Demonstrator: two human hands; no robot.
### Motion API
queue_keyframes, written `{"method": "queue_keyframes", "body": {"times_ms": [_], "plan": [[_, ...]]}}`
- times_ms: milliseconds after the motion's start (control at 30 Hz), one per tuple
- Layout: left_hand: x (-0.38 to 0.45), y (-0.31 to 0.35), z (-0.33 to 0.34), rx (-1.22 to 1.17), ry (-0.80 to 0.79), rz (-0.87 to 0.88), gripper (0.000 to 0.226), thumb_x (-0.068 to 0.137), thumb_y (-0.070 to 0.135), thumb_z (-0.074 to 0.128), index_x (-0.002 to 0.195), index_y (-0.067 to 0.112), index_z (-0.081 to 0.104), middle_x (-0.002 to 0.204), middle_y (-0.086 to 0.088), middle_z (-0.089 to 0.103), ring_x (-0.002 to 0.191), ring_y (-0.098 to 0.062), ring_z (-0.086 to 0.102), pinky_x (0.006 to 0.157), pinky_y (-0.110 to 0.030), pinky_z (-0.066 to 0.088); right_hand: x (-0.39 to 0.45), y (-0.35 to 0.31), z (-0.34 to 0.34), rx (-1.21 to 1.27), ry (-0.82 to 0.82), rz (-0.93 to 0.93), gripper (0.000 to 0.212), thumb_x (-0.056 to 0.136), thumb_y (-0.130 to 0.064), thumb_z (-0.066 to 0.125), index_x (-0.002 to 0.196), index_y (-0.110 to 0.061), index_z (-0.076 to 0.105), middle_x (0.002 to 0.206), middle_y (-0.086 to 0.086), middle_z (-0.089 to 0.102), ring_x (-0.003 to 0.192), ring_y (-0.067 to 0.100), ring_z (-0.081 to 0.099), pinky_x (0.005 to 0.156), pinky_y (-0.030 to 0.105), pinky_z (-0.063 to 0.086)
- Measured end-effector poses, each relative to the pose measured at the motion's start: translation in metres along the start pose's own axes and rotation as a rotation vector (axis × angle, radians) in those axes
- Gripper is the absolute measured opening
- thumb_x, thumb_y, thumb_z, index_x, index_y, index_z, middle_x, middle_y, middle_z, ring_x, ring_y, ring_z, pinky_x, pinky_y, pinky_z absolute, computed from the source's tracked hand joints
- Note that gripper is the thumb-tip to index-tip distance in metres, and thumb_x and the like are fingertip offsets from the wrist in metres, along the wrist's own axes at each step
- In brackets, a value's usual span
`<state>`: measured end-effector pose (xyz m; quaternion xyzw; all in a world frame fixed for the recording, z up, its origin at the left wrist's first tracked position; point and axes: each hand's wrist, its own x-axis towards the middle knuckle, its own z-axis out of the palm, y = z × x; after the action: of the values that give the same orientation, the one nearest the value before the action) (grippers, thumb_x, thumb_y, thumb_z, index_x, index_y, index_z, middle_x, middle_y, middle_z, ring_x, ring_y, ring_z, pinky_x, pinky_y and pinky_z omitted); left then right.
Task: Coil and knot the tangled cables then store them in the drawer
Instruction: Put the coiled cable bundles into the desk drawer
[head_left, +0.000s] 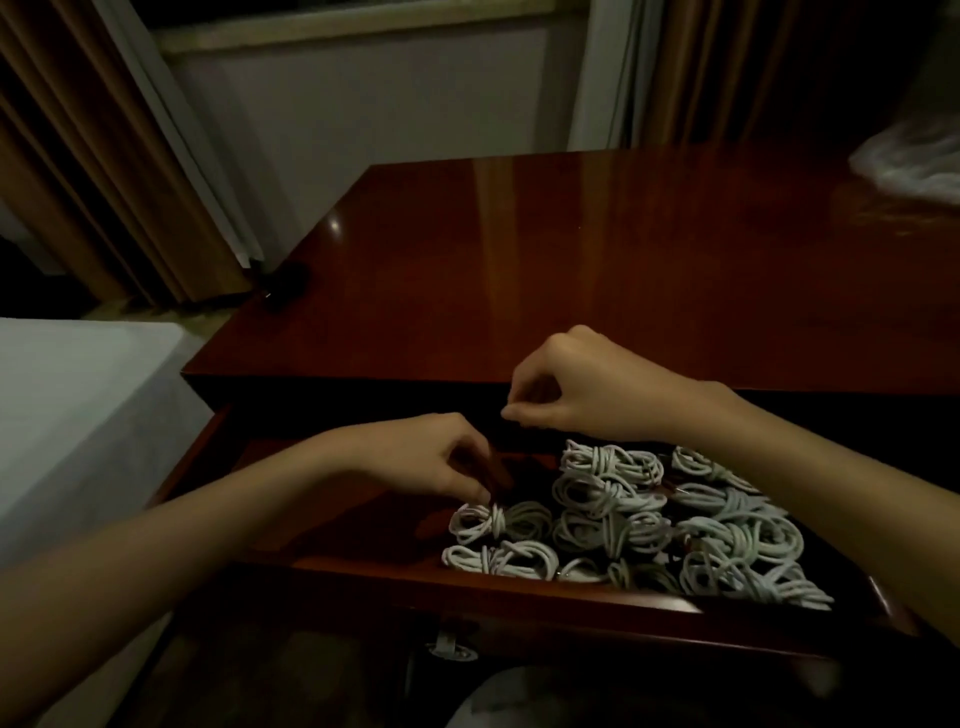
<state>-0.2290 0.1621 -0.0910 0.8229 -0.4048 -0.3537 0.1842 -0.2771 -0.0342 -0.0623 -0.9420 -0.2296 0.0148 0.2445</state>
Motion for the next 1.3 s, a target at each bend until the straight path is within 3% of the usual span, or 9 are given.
{"method": "queue_keyframes", "body": {"times_ms": [67, 133, 300, 500, 667, 833, 933, 1033, 1300], "plan": [[-0.005, -0.003, -0.011, -0.017, 0.039, 0.005, 0.011, 0.09, 0.034, 0.067, 0.099, 0.04, 0.068, 0.099, 0.001, 0.072, 0.09, -0.017, 0.068, 0.082, -0.04, 0.055, 0.013, -0.001, -0.006, -0.012, -0.007, -0.017, 0.019, 0.091, -0.034, 0.064, 0.095, -0.019, 0.074, 0.087, -0.01, 0.07, 0.082, 0.001, 0.063, 0.076, 0.027, 0.055], [-0.011, -0.005, -0.023, -0.039, 0.069, -0.002, 0.014, 0.09, 0.035, 0.067, 0.104, 0.037, 0.069, 0.105, 0.004, 0.071, 0.098, -0.021, 0.067, 0.09, -0.049, 0.05, 0.027, -0.001, -0.012, -0.021, -0.022, -0.028, 0.018, 0.091, -0.034, 0.064, 0.098, -0.02, 0.073, 0.092, -0.011, 0.07, 0.086, 0.0, 0.063, 0.081, 0.027, 0.055], [-0.024, -0.013, -0.051, -0.129, 0.123, -0.085, 0.02, 0.092, 0.028, 0.065, 0.111, 0.023, 0.07, 0.107, 0.005, 0.071, 0.099, -0.015, 0.067, 0.09, -0.041, 0.055, 0.066, -0.005, -0.023, -0.049, -0.066, -0.081, 0.017, 0.091, -0.033, 0.064, 0.099, -0.021, 0.073, 0.094, -0.011, 0.069, 0.089, -0.001, 0.062, 0.084, 0.025, 0.054], [-0.043, -0.033, -0.086, -0.218, 0.257, -0.216, 0.012, 0.094, 0.025, 0.062, 0.103, 0.02, 0.069, 0.096, 0.002, 0.073, 0.086, -0.008, 0.07, 0.071, -0.02, 0.055, 0.121, -0.011, -0.028, -0.081, -0.11, -0.154, 0.016, 0.091, -0.032, 0.064, 0.101, -0.023, 0.072, 0.098, -0.012, 0.069, 0.092, 0.0, 0.062, 0.087, 0.027, 0.053], [-0.057, -0.06, -0.112, -0.24, 0.516, -0.351, 0.006, 0.091, 0.024, 0.066, 0.091, 0.021, 0.07, 0.086, 0.001, 0.072, 0.074, -0.007, 0.07, 0.062, -0.021, 0.054, 0.177, -0.019, -0.02, -0.092, -0.115, -0.191, 0.018, 0.091, -0.031, 0.063, 0.103, -0.02, 0.072, 0.103, -0.007, 0.068, 0.097, 0.004, 0.061, 0.089, 0.031, 0.053], [-0.067, -0.092, -0.133, 0.02, 0.838, -0.598, 0.017, 0.088, 0.03, 0.07, 0.086, 0.014, 0.066, 0.077, -0.001, 0.066, 0.077, -0.017, 0.065, 0.067, -0.032, 0.052, 0.227, -0.026, 0.0, -0.045, -0.094, -0.173, 0.018, 0.091, -0.029, 0.063, 0.107, -0.021, 0.07, 0.107, -0.004, 0.068, 0.1, 0.009, 0.062, 0.09, 0.035, 0.054], [-0.066, -0.111, -0.141, 0.157, 0.984, -0.714, 0.031, 0.085, 0.033, 0.073, 0.099, 0.012, 0.054, 0.104, -0.008, 0.057, 0.092, -0.022, 0.054, 0.072, -0.028, 0.038, 0.242, -0.029, 0.013, -0.03, -0.111, -0.162, 0.022, 0.092, -0.027, 0.062, 0.112, -0.019, 0.068, 0.112, -0.002, 0.066, 0.103, 0.011, 0.061, 0.092, 0.035, 0.053], [-0.061, -0.127, -0.145, 0.137, 0.974, -0.767, 0.053, 0.086, 0.034, 0.072, 0.124, 0.007, 0.048, 0.124, -0.013, 0.052, 0.112, -0.028, 0.053, 0.084, -0.031, 0.039, 0.247, -0.026, 0.023, -0.032, -0.107, -0.145, 0.024, 0.092, -0.026, 0.062, 0.114, -0.02, 0.067, 0.115, -0.001, 0.066, 0.106, 0.013, 0.061, 0.093, 0.034, 0.051], [-0.056, -0.139, -0.147, 0.152, 0.953, -0.707, 0.039, 0.087, 0.024, 0.071, 0.121, 0.008, 0.063, 0.105, -0.01, 0.066, 0.086, -0.017, 0.057, 0.069, -0.024, 0.041, 0.244, -0.011, 0.014, 0.038, -0.031, -0.101, 0.023, 0.092, -0.023, 0.062, 0.115, -0.018, 0.065, 0.115, -0.001, 0.065, 0.103, 0.011, 0.061, 0.093, 0.033, 0.052]]}}
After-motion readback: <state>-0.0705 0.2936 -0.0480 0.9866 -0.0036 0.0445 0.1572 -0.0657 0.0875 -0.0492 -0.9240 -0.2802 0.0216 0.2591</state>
